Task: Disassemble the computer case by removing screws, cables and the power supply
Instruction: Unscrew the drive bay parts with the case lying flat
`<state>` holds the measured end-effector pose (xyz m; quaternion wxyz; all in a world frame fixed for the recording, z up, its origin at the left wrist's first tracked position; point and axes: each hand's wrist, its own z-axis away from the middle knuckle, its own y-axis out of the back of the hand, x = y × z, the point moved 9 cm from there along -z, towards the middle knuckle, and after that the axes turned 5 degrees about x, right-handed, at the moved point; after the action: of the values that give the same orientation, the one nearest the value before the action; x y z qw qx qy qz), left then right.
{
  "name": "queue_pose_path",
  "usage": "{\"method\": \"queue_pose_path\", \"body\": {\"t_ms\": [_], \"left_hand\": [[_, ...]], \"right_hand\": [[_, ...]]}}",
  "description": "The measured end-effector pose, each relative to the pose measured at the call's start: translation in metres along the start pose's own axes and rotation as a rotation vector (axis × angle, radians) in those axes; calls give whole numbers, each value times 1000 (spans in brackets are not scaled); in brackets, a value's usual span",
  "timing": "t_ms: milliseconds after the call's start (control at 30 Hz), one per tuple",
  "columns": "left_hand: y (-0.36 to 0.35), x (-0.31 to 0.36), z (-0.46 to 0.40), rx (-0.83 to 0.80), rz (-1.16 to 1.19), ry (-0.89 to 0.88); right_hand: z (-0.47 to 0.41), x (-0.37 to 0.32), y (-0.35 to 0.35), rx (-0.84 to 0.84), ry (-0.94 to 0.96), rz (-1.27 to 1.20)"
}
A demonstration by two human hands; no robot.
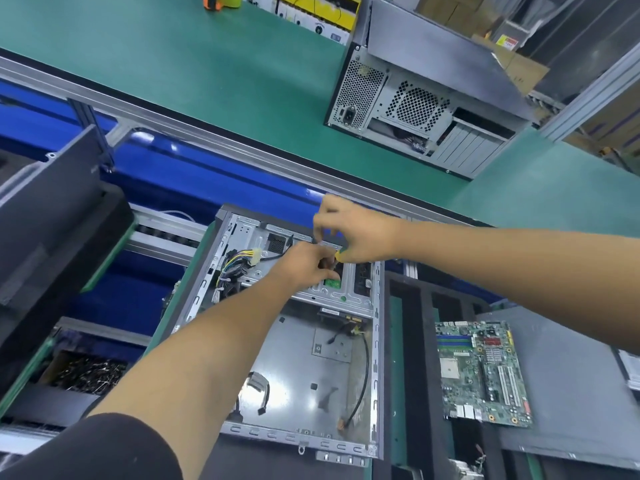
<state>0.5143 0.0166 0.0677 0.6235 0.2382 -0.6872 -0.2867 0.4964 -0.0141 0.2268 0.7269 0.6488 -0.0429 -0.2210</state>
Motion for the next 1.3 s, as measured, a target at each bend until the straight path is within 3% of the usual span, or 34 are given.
{"method": "queue_pose_path", "body": {"t_ms": [67,167,233,367,433,733,900,1233,1300], "left_hand": [[3,2,1,20,-6,-8],[5,5,1,36,-9,-29],[4,5,2,41,-13,-37],[4,3,1,55,0,-31],[4,2,1,52,-3,-29],[2,-1,-1,33,26,2],[3,0,-1,37,7,5],[3,0,0,19,24,13],[3,2,1,20,9,4]], "right_hand": [[6,17,12,233,-261,-288],[24,44,19,459,-618,-416],[32,58,10,340,-831,-349],[52,65,-18,-176,-1108,-397],[50,64,-19,-278,-1030,-328],[12,39,-5,-298,-293,341],[2,21,-8,-367,45,531],[10,8,-22,-491,441,808],[13,7,-25,-473,444,807]]}}
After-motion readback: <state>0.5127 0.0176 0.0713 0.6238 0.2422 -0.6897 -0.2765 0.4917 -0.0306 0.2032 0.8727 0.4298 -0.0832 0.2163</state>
